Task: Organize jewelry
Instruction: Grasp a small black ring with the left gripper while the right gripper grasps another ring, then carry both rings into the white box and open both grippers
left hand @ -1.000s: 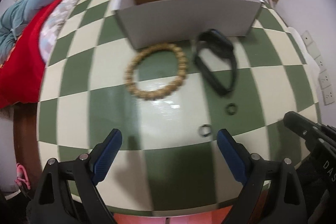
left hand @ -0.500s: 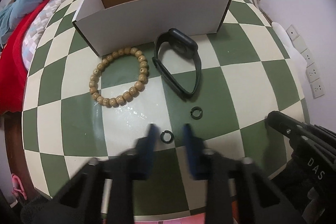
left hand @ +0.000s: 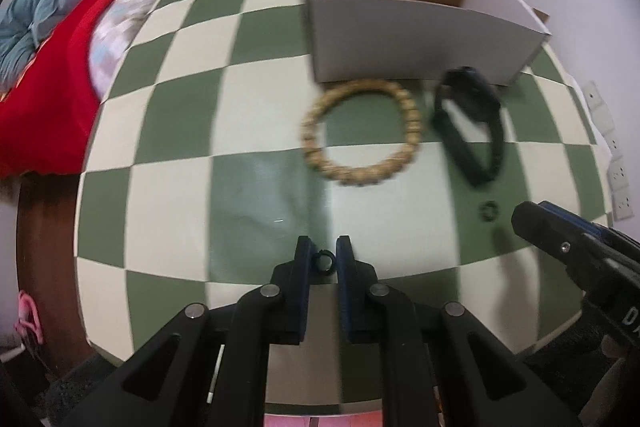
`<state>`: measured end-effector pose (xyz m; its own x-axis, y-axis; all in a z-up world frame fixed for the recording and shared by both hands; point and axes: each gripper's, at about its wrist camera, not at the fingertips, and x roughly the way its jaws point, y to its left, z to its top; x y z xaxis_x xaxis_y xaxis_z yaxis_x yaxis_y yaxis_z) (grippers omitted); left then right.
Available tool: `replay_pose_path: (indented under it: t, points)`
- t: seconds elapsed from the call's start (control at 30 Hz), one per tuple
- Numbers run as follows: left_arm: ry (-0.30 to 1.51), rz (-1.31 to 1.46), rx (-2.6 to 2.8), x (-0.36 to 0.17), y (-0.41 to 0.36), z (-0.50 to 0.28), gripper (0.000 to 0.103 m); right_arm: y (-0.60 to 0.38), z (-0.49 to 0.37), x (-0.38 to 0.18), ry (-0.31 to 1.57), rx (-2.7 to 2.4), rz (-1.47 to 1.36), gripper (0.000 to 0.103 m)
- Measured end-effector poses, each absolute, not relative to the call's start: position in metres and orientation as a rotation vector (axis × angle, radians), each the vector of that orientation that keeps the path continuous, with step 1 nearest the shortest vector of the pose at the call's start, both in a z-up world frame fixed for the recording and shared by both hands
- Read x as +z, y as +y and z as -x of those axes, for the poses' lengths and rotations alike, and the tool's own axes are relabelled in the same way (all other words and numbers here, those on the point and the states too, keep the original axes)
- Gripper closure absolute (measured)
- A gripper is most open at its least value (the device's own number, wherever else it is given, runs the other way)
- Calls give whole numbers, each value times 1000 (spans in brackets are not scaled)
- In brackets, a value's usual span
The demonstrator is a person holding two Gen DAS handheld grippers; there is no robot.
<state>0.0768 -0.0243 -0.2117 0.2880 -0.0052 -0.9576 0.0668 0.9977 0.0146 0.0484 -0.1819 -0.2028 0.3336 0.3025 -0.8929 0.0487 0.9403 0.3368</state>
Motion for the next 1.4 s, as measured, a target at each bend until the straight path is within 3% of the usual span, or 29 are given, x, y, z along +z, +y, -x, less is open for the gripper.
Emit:
replay_pose_path:
  t: [0.4,0.73,0.9,1.2,1.4]
  points:
    - [1281,-15,-32,-212,-8,-73,93,-128,-58,-216,1240,121,-106,73]
    - [1284,4,-42,-212,-8,-74,93,-126,-64,-217,1234,98,-93,74]
    - [1285,6,-48,-212,-9,-75,93,-131,-63,-219,1227,77,-100,91]
    - [1277,13,-59,-205,-12,-74,93,-145,-58,-215,1220,76,-157,91]
    - [1229,26,-101,-172,-17,-79,93,-169,-51,-183,1173,80,-241,91]
